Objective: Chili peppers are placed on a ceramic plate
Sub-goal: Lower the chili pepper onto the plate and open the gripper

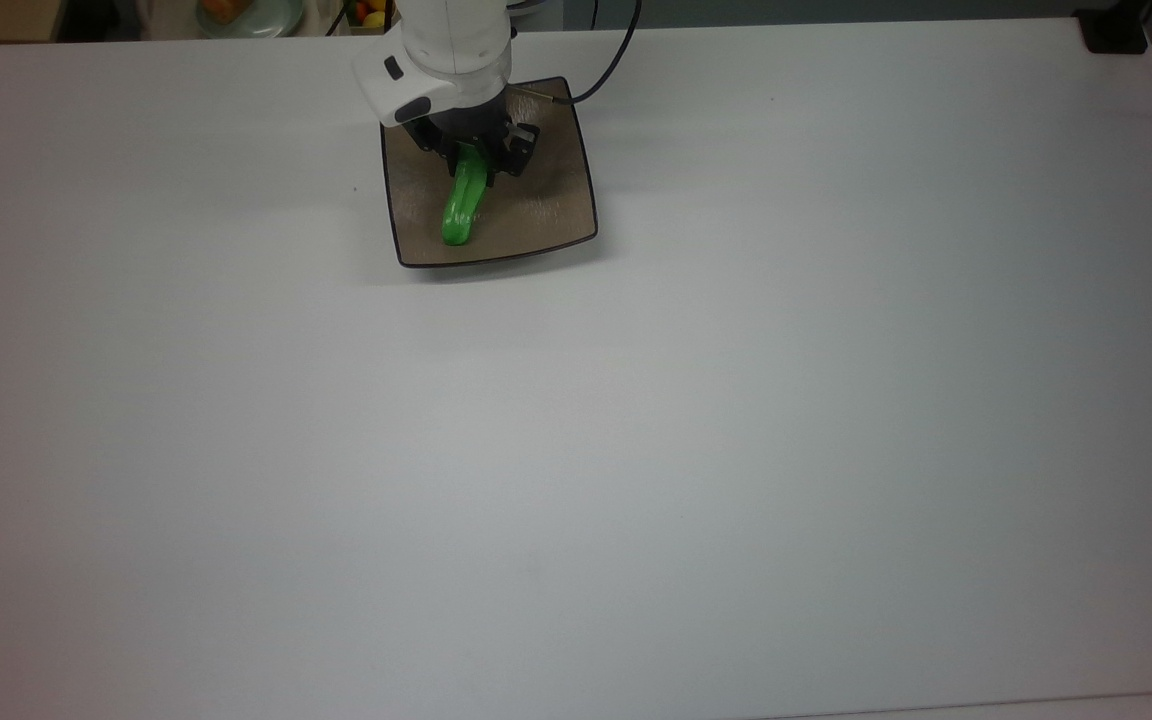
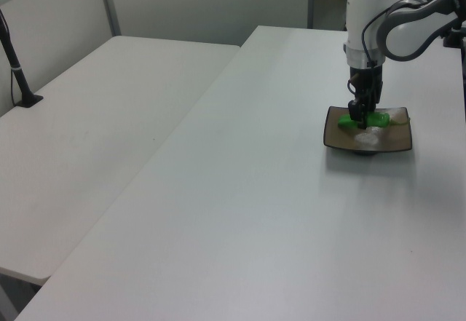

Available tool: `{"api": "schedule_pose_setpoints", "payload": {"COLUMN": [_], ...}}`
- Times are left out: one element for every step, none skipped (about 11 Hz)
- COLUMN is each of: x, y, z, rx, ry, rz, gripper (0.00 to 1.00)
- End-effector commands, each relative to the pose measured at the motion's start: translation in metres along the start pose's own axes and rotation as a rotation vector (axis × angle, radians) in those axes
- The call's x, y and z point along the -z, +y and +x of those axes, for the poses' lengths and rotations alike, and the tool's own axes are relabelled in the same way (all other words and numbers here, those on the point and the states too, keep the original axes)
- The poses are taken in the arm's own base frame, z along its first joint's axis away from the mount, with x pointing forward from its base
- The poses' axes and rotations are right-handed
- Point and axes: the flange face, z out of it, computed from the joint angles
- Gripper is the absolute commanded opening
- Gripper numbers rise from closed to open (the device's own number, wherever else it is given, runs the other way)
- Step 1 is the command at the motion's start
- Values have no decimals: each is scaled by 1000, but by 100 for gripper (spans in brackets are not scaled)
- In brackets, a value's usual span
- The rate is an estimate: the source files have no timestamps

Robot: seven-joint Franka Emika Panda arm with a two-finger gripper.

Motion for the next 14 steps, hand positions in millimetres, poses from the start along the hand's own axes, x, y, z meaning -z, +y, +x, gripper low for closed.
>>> {"api": "schedule_pose_setpoints", "payload": {"x": [-3, -3, -3, -1, 0, 1, 2, 6, 14, 32, 53, 76, 104, 132], "y": [2, 2, 2, 3, 1, -2, -4, -6, -7, -9, -10, -13, -24, -35], "z": [-10, -10, -11, -11, -12, -13, -14, -12, -10, -4, 2, 7, 12, 15], "rx": [-26, -27, -28, -30, -27, -31, -37, -41, -47, -66, -80, -79, -68, -54], "ry": [24, 23, 18, 17, 7, 8, 8, 17, 18, 23, 28, 43, 72, 106], "rz": [-8, -9, -9, -9, -13, -15, -16, -13, -14, -13, -11, -6, 6, 20], "gripper": [7, 16, 38, 64, 77, 92, 100, 100, 100, 100, 100, 100, 100, 100]}}
